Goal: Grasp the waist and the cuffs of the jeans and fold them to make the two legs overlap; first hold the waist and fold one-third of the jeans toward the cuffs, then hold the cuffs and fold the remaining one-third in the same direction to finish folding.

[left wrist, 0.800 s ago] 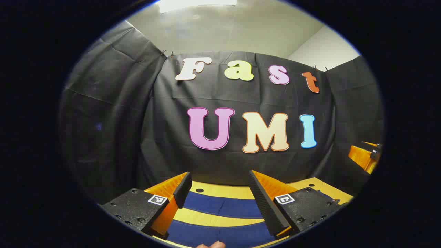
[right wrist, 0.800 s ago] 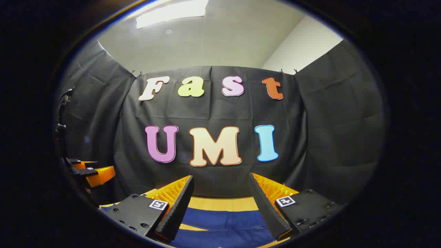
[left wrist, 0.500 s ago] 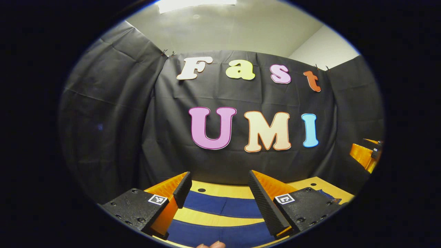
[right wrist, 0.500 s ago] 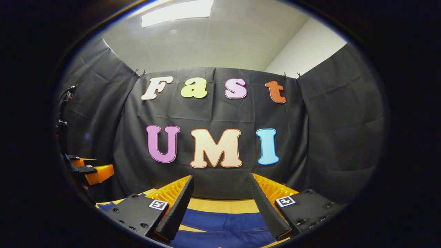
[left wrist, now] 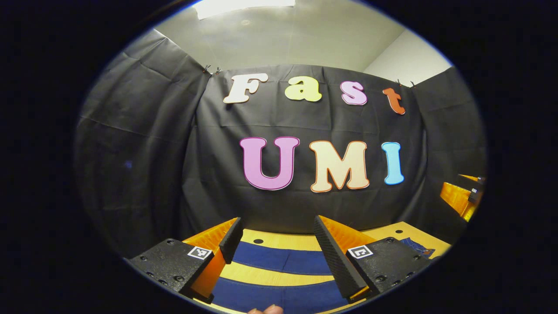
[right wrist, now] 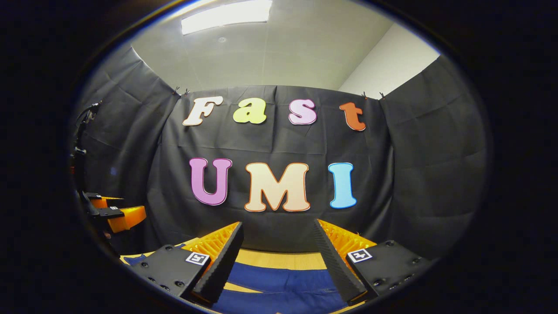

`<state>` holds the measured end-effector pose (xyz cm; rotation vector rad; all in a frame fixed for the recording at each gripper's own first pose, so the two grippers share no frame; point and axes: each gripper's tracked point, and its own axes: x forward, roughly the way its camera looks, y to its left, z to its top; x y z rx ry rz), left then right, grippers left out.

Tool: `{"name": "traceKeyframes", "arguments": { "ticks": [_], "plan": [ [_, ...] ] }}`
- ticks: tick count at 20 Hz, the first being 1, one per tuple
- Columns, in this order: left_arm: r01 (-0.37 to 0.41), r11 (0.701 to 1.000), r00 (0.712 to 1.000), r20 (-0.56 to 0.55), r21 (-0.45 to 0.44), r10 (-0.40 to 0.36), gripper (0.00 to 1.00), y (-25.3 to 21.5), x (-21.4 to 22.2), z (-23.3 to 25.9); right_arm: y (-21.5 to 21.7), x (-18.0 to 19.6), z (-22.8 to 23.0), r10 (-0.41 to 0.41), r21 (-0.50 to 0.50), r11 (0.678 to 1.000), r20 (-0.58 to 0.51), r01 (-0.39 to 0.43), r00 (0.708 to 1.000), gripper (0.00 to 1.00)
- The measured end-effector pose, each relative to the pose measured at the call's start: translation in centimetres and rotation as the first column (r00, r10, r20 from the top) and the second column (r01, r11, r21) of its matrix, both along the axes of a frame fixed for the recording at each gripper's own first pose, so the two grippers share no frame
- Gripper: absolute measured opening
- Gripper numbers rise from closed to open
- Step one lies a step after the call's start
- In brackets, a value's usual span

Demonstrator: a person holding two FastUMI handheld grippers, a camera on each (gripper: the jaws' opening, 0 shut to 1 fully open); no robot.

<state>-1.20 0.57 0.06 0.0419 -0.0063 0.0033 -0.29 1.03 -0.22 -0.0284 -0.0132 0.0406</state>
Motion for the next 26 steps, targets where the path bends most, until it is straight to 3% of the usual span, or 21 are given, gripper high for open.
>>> {"name": "traceKeyframes", "arguments": {
  "ticks": [6,7,8,10,13,19,23,26],
  "plan": [
    [0.074,0.986,0.993,-0.101,0.150,-0.059,0.98,1.1,-1.4,-4.8,-0.1,-0.3,-1.5,0.006,-0.018,1.000,-0.023,-0.007,1.000,0.99],
    [0.102,0.978,0.988,-0.137,0.181,-0.077,0.99,1.3,-1.6,-6.2,-0.2,-0.2,-1.9,0.005,-0.019,1.000,-0.031,-0.006,1.000,0.99],
    [0.137,0.968,0.978,-0.186,0.211,-0.098,0.90,1.5,-2.2,-7.8,-0.2,-0.2,-2.1,0.005,-0.017,1.000,-0.039,-0.006,0.999,0.97],
    [0.196,0.943,0.953,-0.281,0.270,-0.118,0.94,2.1,-3.0,-11.1,-0.6,-0.3,-2.7,-0.001,-0.016,1.000,-0.051,0.000,0.999,1.00],
    [0.284,0.885,0.911,-0.392,0.368,-0.129,0.95,2.9,-4.0,-15.4,-1.2,-0.4,-3.6,-0.012,-0.024,1.000,-0.069,0.010,0.998,0.99],
    [0.437,0.781,0.803,-0.585,0.446,-0.115,0.96,5.5,-6.6,-23.2,-2.3,-1.0,-5.8,-0.043,-0.048,0.998,-0.122,0.037,0.992,0.99],
    [0.569,0.659,0.716,-0.691,0.493,-0.101,0.96,6.6,-8.7,-27.6,-2.6,-1.5,-7.2,-0.061,-0.054,0.997,-0.162,0.053,0.985,0.99],
    [0.645,0.593,0.652,-0.752,0.483,-0.096,0.96,6.9,-10.4,-30.4,-2.9,-1.9,-8.0,-0.084,-0.060,0.995,-0.184,0.074,0.979,0.99]
  ]
}}
